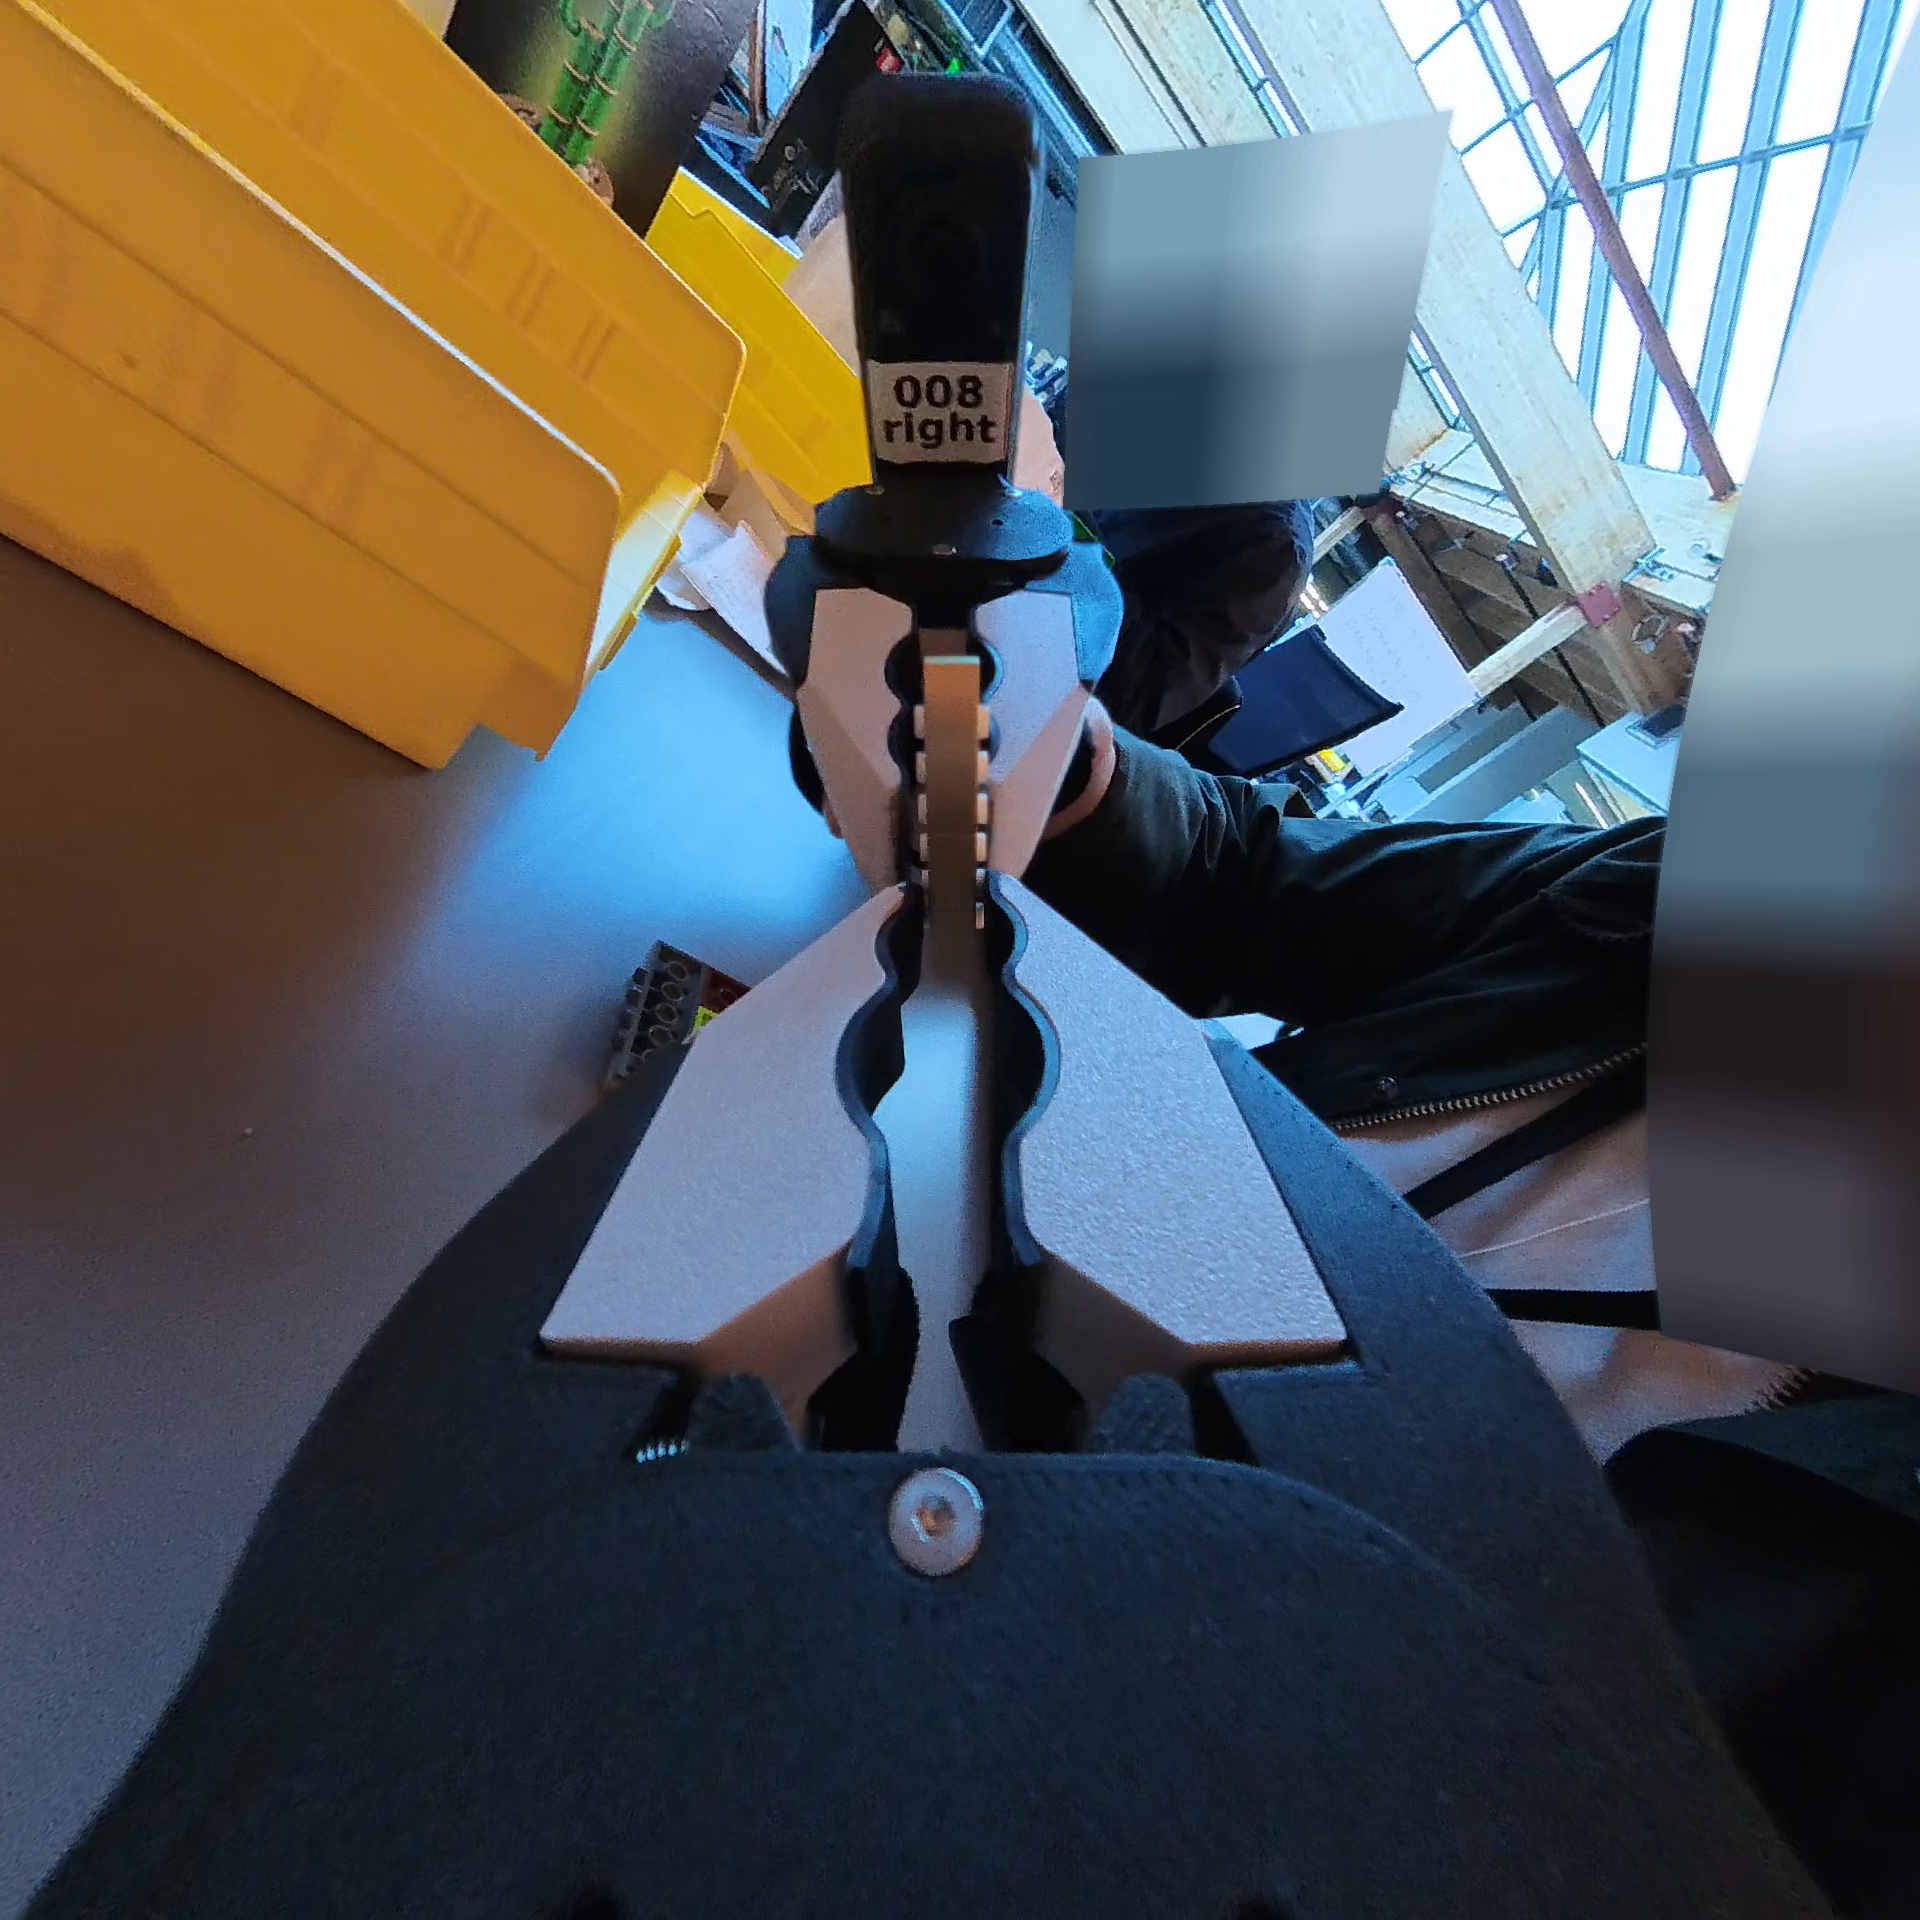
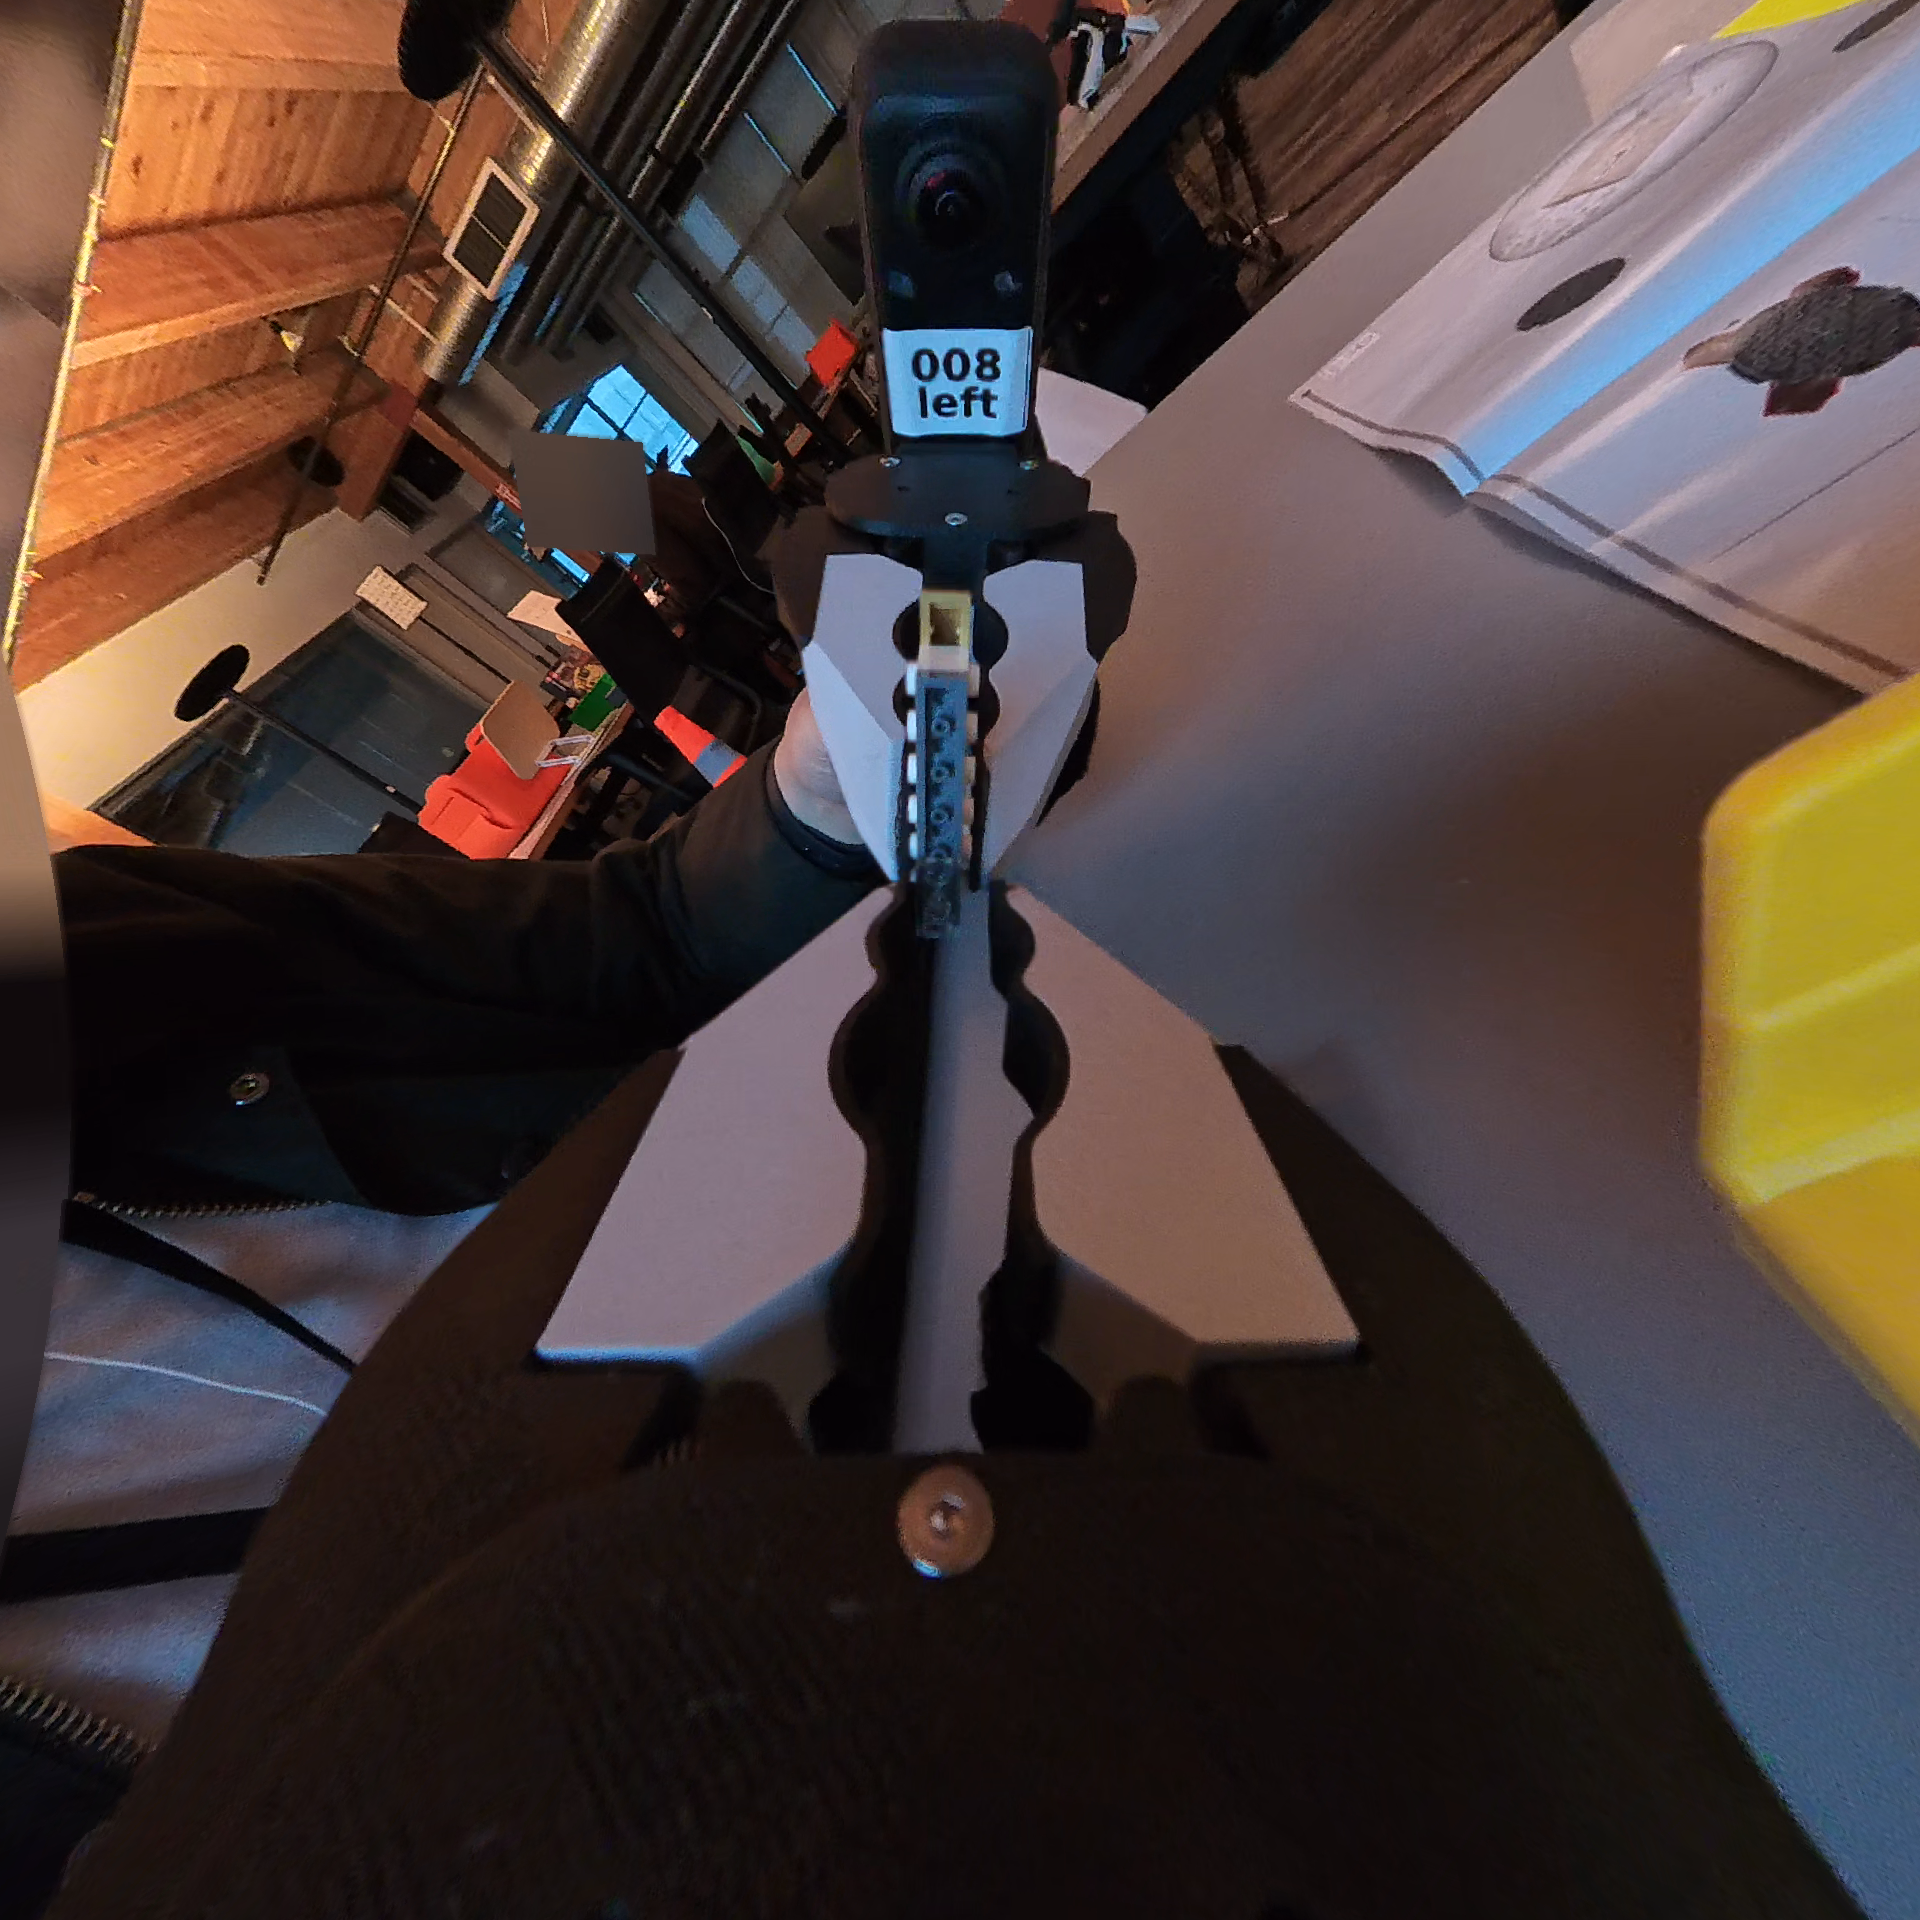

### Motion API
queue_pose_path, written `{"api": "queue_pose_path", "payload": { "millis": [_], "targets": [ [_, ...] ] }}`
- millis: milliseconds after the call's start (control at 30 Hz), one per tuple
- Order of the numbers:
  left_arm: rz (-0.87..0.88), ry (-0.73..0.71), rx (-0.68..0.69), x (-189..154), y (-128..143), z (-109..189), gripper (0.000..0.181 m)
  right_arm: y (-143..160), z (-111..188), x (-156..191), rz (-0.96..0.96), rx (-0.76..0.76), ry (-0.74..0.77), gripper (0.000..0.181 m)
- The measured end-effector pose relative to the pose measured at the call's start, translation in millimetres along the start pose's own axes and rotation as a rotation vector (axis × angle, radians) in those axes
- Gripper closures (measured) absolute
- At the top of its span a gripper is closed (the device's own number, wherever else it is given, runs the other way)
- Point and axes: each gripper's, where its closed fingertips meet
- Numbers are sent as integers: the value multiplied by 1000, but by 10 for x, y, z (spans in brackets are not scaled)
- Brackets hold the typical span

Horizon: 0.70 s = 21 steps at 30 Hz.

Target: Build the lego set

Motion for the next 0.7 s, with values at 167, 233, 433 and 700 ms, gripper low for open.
{"api": "queue_pose_path", "payload": {
  "millis": [167, 233, 433, 700],
  "targets": [
    [-23, 7, 9, -40, 3, 0, 172, 4, -1, 28, 36, 7, 5, 171],
    [-27, -1, 20, -31, 20, -8, 172, 20, 4, 17, 11, 11, -10, 171],
    [-27, 0, 26, -32, 30, -8, 172, 9, 31, 40, 25, 15, -14, 176],
    [-25, 15, 44, -54, 61, -20, 172, 43, 51, 62, -7, 38, -52, 176]
  ]
}}
Point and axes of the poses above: each gripper's, where its closed fingertips meet, z back along the fingers, y out of its underside, x = y × z across the jaws, and after that the axes turned 11 degrees about -z, right-handed
